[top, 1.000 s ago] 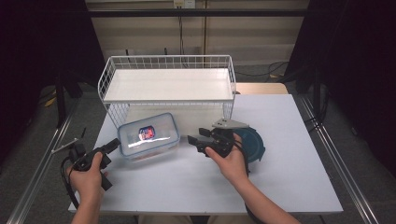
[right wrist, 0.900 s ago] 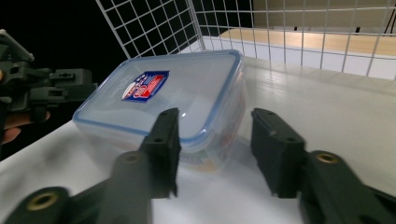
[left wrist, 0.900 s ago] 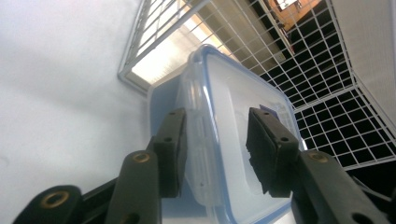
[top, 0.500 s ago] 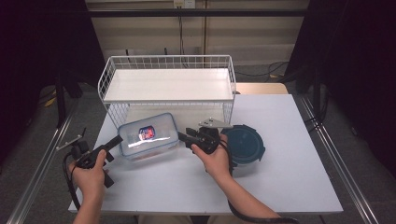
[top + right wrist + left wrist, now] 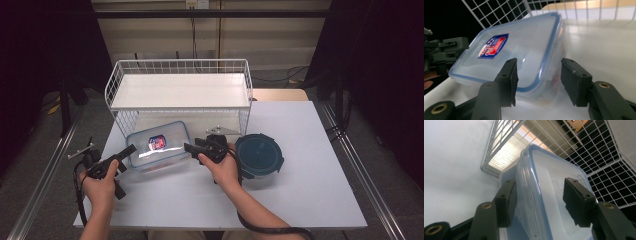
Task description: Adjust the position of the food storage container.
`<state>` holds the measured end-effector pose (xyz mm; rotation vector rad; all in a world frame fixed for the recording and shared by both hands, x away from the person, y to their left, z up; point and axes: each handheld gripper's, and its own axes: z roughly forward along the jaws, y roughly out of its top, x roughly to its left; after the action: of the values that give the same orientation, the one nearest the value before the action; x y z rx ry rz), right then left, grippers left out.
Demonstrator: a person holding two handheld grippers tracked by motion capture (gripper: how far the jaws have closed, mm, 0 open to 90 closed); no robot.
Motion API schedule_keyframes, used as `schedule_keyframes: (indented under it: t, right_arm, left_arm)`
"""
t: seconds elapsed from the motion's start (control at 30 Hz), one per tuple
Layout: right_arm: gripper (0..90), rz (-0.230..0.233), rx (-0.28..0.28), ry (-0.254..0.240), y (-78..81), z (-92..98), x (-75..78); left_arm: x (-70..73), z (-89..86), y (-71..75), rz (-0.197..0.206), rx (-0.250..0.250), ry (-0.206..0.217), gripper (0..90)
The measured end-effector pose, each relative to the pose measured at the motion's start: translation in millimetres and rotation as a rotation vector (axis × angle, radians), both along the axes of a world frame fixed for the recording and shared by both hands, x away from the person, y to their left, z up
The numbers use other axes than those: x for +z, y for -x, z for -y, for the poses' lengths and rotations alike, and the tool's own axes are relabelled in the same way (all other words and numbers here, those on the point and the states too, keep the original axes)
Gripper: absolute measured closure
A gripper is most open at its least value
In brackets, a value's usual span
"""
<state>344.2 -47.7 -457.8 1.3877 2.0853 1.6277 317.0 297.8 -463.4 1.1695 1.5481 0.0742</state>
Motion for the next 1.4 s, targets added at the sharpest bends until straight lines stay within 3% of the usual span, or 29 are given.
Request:
schedule_keyframes:
  t: [0.23, 0.37, 0.43, 0.53, 0.63, 0.8, 0.93, 1.0, 1.13, 1.3, 1.4]
  right_arm:
    - [45.5, -0.047, 0.005, -0.028, 5.2, -2.9, -2.8]
    - [45.5, -0.107, 0.016, -0.080, 22.5, 4.9, -7.9]
    - [45.8, -0.104, 0.022, -0.075, 26.7, 7.1, -8.3]
    - [47.1, -0.127, 0.034, -0.084, 37.6, 12.7, -8.7]
    - [46.7, -0.123, 0.035, -0.042, 52.7, 17.9, -5.9]
    - [46.2, -0.148, 0.008, -0.060, 60.9, 29.0, -5.7]
    - [45.1, -0.111, -0.008, -0.017, 65.4, 39.8, -1.6]
    - [46.1, -0.111, -0.009, -0.015, 65.2, 45.6, -1.6]
    - [44.5, -0.097, -0.021, -0.003, 65.8, 47.8, -1.8]
    - [45.1, -0.071, -0.029, 0.003, 64.5, 51.7, -2.3]
    - [46.3, -0.053, -0.041, -0.008, 62.7, 51.9, -1.6]
  left_arm:
    - [0.0, 2.9, 1.1, 0.006, 0.019, -0.008, 49.2]
    - [0.3, 6.5, 3.4, 0.011, 0.001, -0.028, 53.6]
    - [0.5, 9.9, 4.9, 0.014, -0.001, -0.048, 54.2]
    - [2.3, 12.0, 8.2, -0.006, -0.014, -0.040, 57.5]
    - [2.8, 18.2, 14.0, -0.015, -0.038, -0.053, 58.9]
    - [4.6, 28.5, 19.0, -0.036, -0.079, -0.066, 60.3]
    - [4.0, 36.0, 25.2, -0.048, -0.115, -0.059, 61.0]
    - [4.4, 36.9, 27.6, -0.059, -0.123, -0.041, 62.0]
    - [6.9, 41.2, 33.1, -0.078, -0.155, -0.055, 61.9]
    - [6.2, 42.3, 33.5, -0.079, -0.164, -0.035, 62.3]
    - [6.8, 40.6, 28.2, -0.030, -0.153, -0.028, 57.9]
